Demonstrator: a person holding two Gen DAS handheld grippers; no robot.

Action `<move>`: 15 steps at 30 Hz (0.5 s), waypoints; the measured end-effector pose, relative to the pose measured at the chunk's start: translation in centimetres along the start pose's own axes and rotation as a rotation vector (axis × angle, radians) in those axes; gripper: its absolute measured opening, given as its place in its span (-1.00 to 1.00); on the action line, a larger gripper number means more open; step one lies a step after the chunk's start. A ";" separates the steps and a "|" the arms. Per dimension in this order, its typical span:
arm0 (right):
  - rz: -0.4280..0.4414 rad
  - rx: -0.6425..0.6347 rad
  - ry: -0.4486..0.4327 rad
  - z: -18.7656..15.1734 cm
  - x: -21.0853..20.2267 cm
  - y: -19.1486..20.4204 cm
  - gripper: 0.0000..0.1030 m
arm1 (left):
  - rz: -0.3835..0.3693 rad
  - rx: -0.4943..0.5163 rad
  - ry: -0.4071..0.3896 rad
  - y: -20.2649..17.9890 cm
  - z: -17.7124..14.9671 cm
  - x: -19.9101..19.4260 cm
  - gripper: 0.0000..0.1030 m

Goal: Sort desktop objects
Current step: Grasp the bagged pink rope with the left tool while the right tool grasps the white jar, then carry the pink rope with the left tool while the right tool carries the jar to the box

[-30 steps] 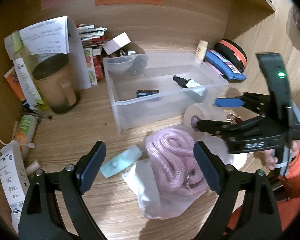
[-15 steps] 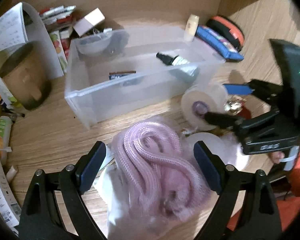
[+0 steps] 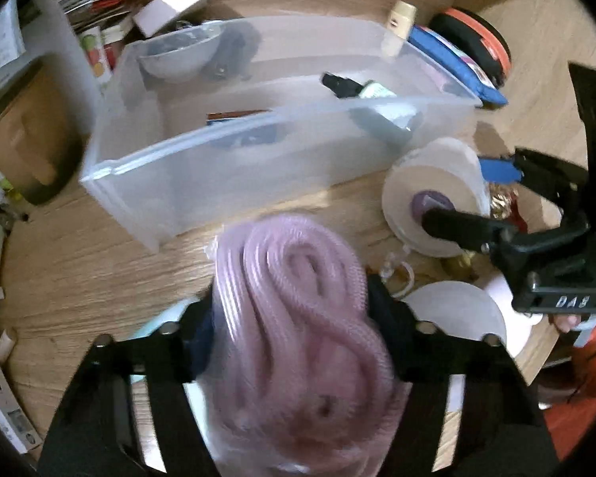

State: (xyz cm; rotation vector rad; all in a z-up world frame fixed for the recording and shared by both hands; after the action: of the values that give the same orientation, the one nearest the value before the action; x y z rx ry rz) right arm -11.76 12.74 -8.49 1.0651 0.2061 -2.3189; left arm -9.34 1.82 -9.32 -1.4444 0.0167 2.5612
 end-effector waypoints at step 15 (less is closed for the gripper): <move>0.014 0.018 -0.088 1.5 -3.5 -0.4 0.27 | 0.026 0.015 -0.168 -0.5 1.0 -4.3 0.15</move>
State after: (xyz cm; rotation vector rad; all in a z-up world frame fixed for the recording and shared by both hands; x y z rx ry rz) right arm -11.13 14.03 -4.90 0.9678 0.1442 -2.3535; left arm -7.92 1.71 -5.08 -1.2272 0.0300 2.6888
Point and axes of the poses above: each gripper's, at about its wrist camera, not at the fingertips, and x roughly the way its jaws point, y to its left, z to its top, the point moved 4 cm from there along x, roughly the way its jaws point, and after that the axes turned 3 degrees about -y, right-handed, at the moved point
